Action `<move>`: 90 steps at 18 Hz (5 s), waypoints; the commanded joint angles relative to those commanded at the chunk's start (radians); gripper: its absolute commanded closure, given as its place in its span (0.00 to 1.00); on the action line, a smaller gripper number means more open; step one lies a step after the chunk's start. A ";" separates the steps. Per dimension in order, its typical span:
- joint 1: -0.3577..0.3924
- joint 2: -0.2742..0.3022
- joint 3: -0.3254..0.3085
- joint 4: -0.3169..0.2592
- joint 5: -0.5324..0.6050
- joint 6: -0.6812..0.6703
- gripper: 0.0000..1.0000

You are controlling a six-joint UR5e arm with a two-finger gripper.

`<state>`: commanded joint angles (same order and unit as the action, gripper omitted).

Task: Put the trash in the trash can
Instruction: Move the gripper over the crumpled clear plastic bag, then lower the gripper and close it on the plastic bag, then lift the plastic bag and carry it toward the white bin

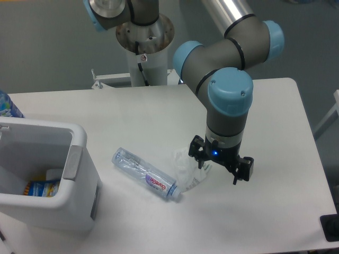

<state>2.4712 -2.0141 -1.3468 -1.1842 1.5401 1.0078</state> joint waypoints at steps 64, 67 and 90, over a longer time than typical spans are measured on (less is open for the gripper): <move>-0.086 0.127 -0.377 0.202 0.212 -0.296 1.00; -0.078 0.138 -0.341 0.202 0.206 -0.343 1.00; -0.205 0.296 -0.092 0.204 -0.248 -0.606 1.00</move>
<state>2.2658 -1.7182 -1.4389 -0.9802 1.2918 0.4019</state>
